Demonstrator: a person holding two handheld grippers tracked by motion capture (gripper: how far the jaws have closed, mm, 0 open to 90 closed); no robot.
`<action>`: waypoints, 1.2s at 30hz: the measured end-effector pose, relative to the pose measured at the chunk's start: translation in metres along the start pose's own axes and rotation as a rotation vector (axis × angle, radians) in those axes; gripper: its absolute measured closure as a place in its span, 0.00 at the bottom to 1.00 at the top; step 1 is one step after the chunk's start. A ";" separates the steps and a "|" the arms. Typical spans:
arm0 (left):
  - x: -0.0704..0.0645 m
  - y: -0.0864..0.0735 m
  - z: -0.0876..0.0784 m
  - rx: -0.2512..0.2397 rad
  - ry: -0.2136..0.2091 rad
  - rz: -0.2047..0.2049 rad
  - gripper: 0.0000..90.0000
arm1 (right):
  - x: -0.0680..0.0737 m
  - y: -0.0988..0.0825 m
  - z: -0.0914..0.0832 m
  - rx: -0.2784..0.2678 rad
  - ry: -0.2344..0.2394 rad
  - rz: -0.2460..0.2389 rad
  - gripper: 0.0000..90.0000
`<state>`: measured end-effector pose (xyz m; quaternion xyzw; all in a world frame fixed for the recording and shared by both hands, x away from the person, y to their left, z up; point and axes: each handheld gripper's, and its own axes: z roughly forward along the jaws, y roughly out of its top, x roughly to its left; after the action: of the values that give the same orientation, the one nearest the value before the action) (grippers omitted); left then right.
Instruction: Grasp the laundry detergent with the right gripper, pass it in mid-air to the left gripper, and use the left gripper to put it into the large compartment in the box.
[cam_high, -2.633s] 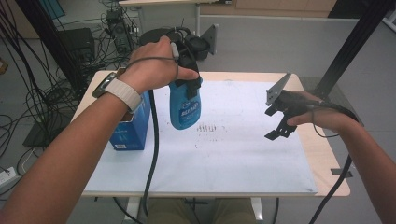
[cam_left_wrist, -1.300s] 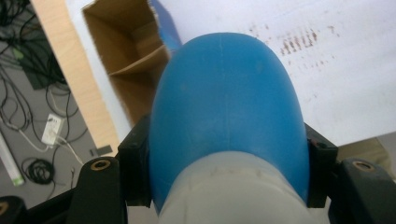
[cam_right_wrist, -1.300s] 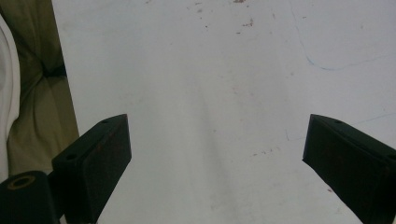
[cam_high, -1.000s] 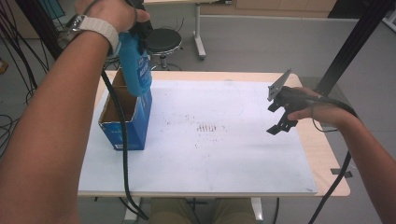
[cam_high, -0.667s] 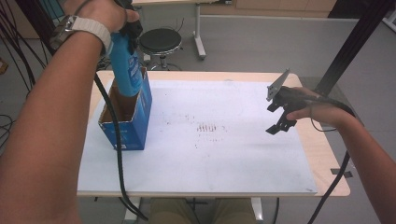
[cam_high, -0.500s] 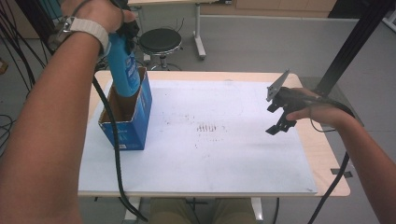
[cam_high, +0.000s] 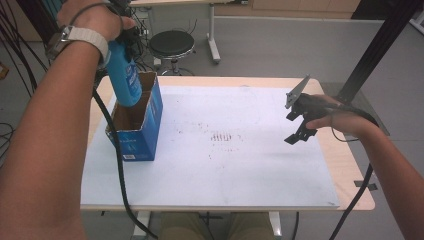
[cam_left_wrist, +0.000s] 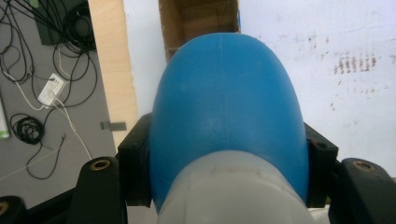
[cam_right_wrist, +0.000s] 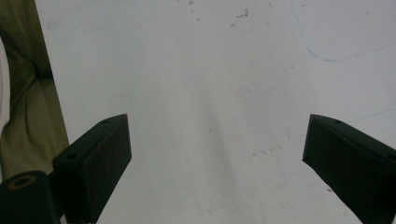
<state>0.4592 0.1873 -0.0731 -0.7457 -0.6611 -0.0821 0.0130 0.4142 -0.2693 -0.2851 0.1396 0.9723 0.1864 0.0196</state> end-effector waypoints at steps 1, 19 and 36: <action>0.001 0.000 0.002 0.003 0.000 -0.002 0.42 | 0.000 0.000 0.001 0.001 0.001 0.001 0.09; 0.011 0.000 0.023 0.012 -0.001 -0.026 0.42 | -0.002 0.001 0.005 -0.001 0.006 0.007 0.09; 0.013 0.000 0.055 0.017 -0.013 -0.015 0.42 | -0.003 0.001 0.007 -0.003 0.006 0.018 0.09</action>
<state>0.4661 0.2070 -0.1260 -0.7411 -0.6674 -0.0718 0.0146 0.4183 -0.2669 -0.2917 0.1479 0.9708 0.1883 0.0153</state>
